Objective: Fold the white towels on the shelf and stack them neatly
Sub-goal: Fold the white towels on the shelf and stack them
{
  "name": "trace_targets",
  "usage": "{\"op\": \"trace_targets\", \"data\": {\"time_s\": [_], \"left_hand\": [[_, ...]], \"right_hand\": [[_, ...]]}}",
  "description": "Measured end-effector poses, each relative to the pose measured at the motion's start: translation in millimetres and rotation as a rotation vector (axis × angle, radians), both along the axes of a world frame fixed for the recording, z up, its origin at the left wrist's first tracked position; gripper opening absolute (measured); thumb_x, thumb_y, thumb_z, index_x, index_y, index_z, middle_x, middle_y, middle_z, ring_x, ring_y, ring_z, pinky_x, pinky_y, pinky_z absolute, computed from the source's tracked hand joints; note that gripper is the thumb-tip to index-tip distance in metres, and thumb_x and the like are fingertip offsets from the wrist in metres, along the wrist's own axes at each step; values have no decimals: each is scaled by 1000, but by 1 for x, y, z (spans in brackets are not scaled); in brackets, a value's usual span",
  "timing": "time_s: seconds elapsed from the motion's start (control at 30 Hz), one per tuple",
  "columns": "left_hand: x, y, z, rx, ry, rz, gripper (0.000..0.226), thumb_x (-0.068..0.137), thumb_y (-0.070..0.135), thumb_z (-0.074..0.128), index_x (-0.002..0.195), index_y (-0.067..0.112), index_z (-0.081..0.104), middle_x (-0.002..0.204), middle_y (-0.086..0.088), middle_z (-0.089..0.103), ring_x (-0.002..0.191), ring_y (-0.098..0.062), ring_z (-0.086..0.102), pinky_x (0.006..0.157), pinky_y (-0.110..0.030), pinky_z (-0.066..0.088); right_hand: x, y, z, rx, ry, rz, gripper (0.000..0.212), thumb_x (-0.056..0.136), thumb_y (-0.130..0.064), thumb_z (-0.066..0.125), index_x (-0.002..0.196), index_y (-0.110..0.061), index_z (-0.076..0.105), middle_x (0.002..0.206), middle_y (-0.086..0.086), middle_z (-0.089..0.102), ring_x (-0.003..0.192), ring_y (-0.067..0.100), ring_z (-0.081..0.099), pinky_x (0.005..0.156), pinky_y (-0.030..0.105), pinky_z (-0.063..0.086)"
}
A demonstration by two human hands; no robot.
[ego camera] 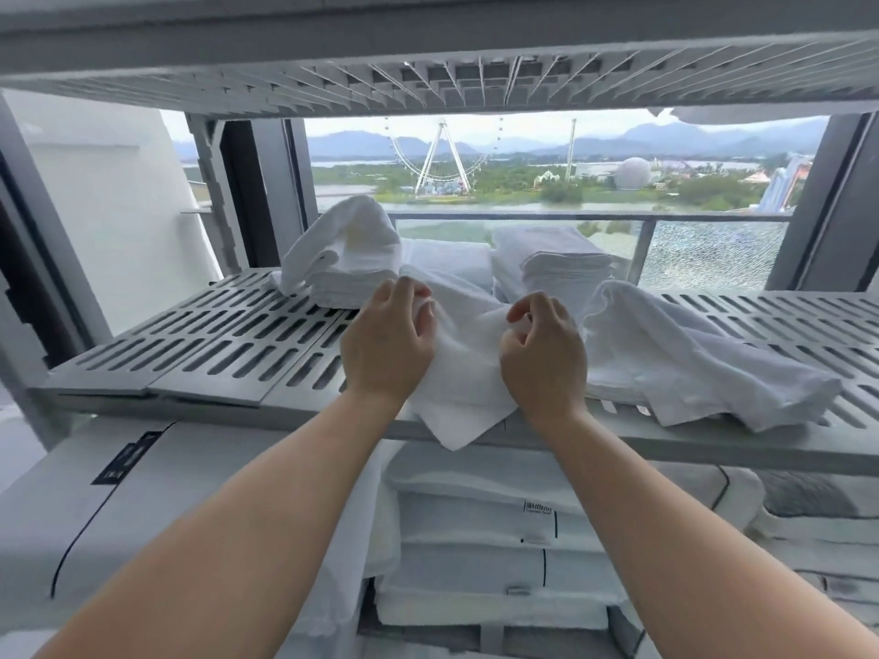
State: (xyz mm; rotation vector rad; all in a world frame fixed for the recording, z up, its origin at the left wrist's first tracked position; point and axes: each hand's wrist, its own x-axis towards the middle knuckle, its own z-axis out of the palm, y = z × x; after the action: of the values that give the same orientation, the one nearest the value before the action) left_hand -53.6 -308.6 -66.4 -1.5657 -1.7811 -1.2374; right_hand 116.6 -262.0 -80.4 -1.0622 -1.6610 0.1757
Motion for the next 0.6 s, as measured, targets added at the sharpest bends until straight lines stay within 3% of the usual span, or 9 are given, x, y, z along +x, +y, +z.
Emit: {"op": "trace_targets", "data": {"time_s": [0.13,0.23,0.47,0.6], "left_hand": [[-12,0,-7,-174,-41,111,20,98,30,51,115,21,56,112,-3,59,86,-26,62,59,-32,38],[-23,8,-13,-224,-48,124,21,98,28,51,116,21,58,112,-5,60,89,-26,61,61,-33,41],[-67,54,-7,-141,-17,100,27,96,43,50,100,20,64,105,-2,52,77,-24,61,59,-31,43],[-129,88,-1,-129,0,133,32,95,47,49,101,19,62,115,-5,52,88,-26,62,67,-34,47]], "right_hand": [[-6,4,-2,-189,-203,-72,24,86,-17,50,108,-20,59,112,8,57,105,30,53,94,42,43],[-13,12,2,-242,-318,-121,30,87,-18,51,115,-21,60,119,9,53,114,32,49,100,43,38],[-65,41,35,75,-360,-153,22,86,-25,57,108,-25,60,112,2,58,110,25,53,95,42,39],[-131,74,47,49,-344,-51,26,87,-34,61,111,-26,60,111,3,62,107,26,57,93,41,42]]}}
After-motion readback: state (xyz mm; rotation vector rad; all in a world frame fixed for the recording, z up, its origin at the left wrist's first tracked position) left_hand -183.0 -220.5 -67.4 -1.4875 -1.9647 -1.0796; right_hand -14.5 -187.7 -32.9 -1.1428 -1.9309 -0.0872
